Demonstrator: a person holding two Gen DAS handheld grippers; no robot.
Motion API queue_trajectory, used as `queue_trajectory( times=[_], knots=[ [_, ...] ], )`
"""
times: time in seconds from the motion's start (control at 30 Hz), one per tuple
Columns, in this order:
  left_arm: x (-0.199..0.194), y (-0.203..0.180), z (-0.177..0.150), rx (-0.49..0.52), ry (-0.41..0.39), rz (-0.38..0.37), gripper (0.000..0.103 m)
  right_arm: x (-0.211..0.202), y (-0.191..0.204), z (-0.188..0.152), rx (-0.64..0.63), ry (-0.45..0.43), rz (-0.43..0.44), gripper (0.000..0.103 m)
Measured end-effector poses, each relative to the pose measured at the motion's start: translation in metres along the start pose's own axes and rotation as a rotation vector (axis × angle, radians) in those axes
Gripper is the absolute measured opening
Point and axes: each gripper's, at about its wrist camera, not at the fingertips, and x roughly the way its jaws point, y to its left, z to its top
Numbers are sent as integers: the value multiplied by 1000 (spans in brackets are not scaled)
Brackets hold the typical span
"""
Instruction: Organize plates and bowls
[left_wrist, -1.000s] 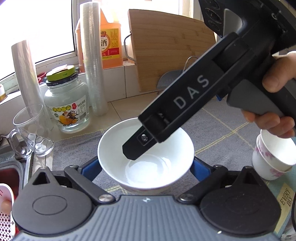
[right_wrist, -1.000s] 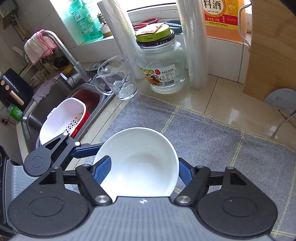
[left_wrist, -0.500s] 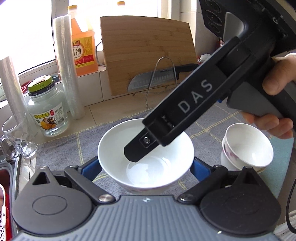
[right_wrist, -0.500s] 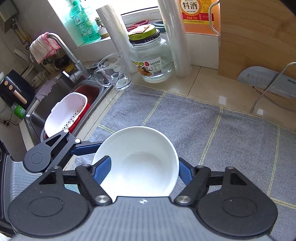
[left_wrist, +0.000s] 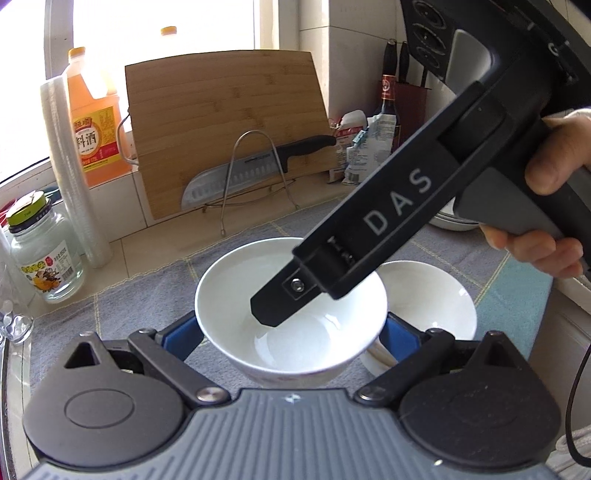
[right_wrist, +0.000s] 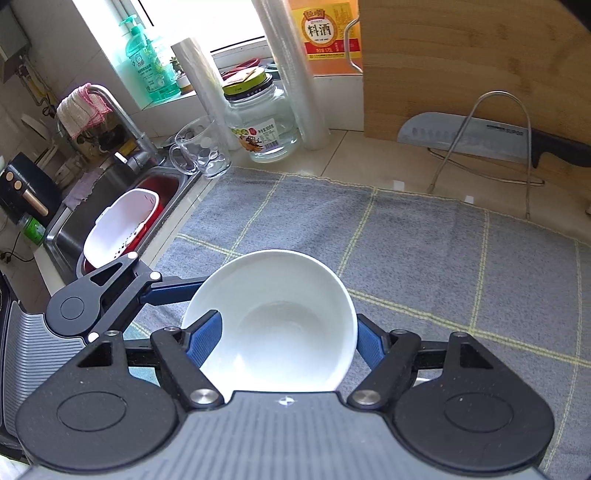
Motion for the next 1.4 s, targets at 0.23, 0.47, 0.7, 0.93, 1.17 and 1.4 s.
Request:
queue_trajectory(
  times=[0.23, 0.47, 0.7, 0.93, 1.17, 1.4],
  knots=[
    [5, -27, 10, 45, -10, -48, 99, -27, -19, -18, 30, -22, -45, 81],
    [17, -47, 15, 77, -4, -100, 99, -47, -36, -35, 76, -42, -79, 81],
    [28, -60, 13, 90, 24, -142, 99, -50, -50, -51, 124, -30, -97, 81],
    [37, -64, 9, 86, 51, -161, 99, -48, -55, -59, 139, -14, -100, 81],
    [42, -66, 8, 78, 69, -163, 99, -44, -58, -62, 148, -1, -99, 81],
    [47, -66, 8, 83, 84, -169, 99, -42, -60, -62, 156, 9, -102, 81]
  ],
)
